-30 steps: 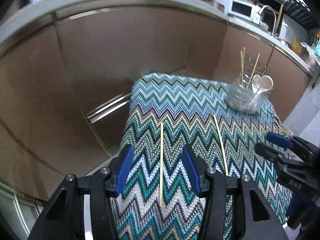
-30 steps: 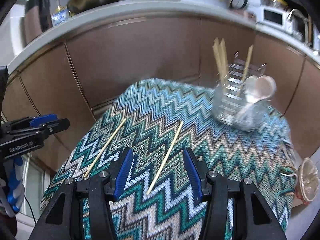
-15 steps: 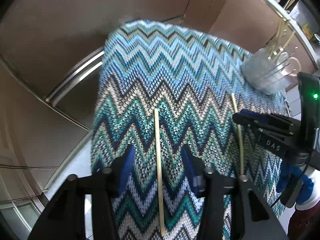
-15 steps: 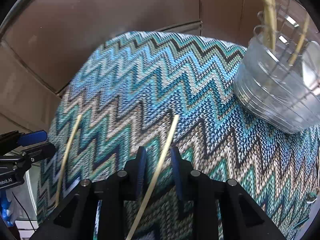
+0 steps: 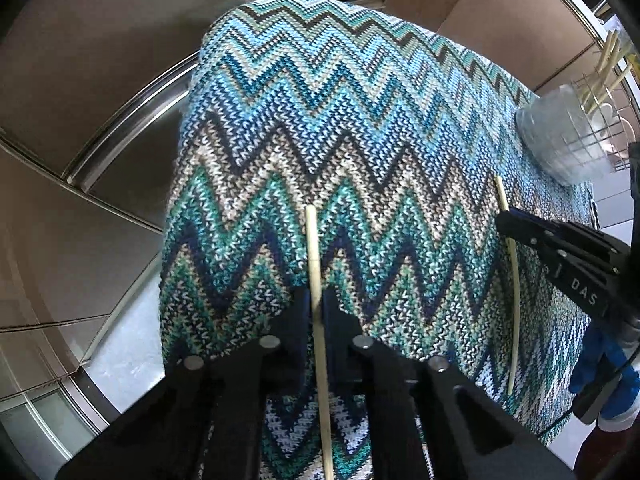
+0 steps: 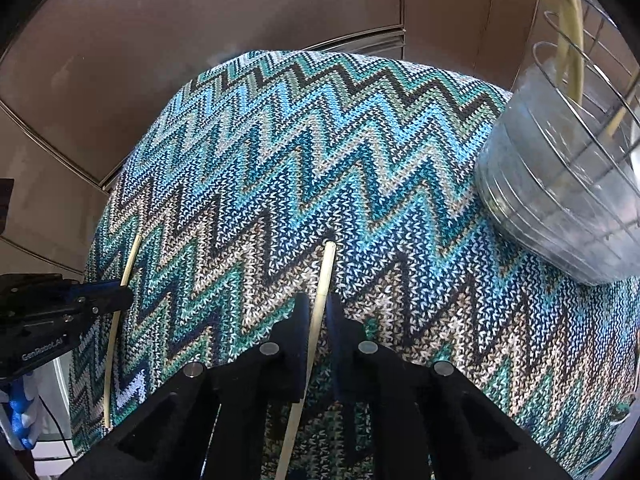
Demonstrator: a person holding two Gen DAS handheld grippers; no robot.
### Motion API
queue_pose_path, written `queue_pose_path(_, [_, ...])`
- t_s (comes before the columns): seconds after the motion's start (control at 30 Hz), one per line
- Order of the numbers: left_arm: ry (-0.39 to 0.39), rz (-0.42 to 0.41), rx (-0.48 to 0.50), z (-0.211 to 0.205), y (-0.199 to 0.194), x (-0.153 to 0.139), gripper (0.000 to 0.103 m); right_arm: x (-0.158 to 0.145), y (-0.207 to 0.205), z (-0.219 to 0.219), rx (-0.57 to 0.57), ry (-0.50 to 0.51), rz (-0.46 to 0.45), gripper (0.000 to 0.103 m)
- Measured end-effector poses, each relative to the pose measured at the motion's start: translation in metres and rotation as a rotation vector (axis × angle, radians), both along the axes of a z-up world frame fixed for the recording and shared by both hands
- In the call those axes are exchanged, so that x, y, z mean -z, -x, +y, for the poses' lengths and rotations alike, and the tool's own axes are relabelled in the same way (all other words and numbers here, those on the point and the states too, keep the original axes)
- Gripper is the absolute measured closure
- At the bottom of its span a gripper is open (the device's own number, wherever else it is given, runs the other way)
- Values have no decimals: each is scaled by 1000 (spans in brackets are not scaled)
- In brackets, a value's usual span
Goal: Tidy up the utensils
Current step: 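Grasp a chopstick with the right tool while the left grasps the other chopstick, then drop the chopstick into the holder with the right tool while the left drops its chopstick in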
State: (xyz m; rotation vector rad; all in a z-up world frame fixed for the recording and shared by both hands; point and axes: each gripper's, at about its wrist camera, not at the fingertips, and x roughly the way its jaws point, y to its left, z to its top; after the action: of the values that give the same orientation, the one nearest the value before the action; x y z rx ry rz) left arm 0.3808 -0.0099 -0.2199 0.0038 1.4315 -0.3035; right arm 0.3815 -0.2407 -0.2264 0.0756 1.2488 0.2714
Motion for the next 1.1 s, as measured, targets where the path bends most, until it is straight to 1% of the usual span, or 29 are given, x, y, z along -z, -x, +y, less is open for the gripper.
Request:
queue_pose_path(0.1, [17, -30, -16, 4, 9, -9, 99, -14, 14, -3, 0, -22, -31, 96])
queue_pose_path(0.17, [31, -68, -22, 7, 22, -22, 99, -30, 28, -4, -6, -52, -78, 96])
queue_pose_path(0.33, [89, -219, -19, 12, 57, -77, 99, -76, 71, -12, -29, -133, -235, 97])
queue_pose_path(0.43, [130, -299, -8, 10, 77, -110, 99, -100, 104, -24, -33, -159, -321, 97])
queue_pose_path(0.6, [185, -409, 27, -13, 95, -157, 99, -134, 141, -56, 6, -200, -433, 97])
queue_pose_path(0.77, [243, -503, 72, -52, 103, -196, 99, -176, 156, -87, 34, -219, -542, 97])
queue_pose_path(0.83, [281, -550, 81, -70, 99, -214, 99, -194, 158, -103, 47, -226, -590, 97])
queue_pose_path(0.9, [333, -604, 80, -85, 92, -232, 99, -216, 153, -117, 68, -227, -660, 97])
queue_pose_path(0.97, [381, -667, 70, -100, 83, -248, 99, -235, 145, -129, 86, -226, -723, 97])
queue_pose_path(1.03, [438, -742, 41, -117, 69, -264, 99, -250, 135, -135, 106, -191, -797, 97])
queue_pose_path(1.1, [476, -805, 1, -132, 54, -273, 99, -256, 121, -139, 123, -171, -842, 97])
